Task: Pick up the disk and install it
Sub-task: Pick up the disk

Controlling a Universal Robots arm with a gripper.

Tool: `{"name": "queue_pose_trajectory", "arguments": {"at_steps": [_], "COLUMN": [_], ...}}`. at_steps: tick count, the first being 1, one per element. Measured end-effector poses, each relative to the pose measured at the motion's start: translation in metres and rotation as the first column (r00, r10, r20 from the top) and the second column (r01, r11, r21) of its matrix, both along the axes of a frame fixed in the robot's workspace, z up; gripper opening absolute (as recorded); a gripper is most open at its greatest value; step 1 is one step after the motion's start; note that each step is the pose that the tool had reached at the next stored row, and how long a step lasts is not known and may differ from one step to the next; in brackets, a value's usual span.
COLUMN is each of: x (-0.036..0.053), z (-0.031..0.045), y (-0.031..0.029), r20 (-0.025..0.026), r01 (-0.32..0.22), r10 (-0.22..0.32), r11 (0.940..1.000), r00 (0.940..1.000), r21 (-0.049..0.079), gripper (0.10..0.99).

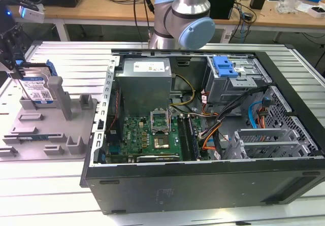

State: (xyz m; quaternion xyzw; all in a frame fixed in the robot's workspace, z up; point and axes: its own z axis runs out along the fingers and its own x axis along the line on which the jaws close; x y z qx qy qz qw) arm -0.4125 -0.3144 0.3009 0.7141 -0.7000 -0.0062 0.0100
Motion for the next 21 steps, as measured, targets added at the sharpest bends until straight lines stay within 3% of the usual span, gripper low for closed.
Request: {"name": "queue_pose_trajectory", "arguments": {"at_steps": [11,12,21], "x": [-0.0001,-0.0001,-0.0002], "z": [-0.0010,-0.0010,-0.0015], "y": [0.0000,0.0000,-0.0003], "r20": [0.0000,0.0000,0.0001], "r01": [0.000,0.000,0.000], "r10": [0.000,0.000,0.000], "r11": [1.0000,1.0000,1.0000], "r00": [1.0000,1.0000,1.0000], "r21": [0.000,0.000,0.000], "gripper": [0.455,0.369,0.369]}}
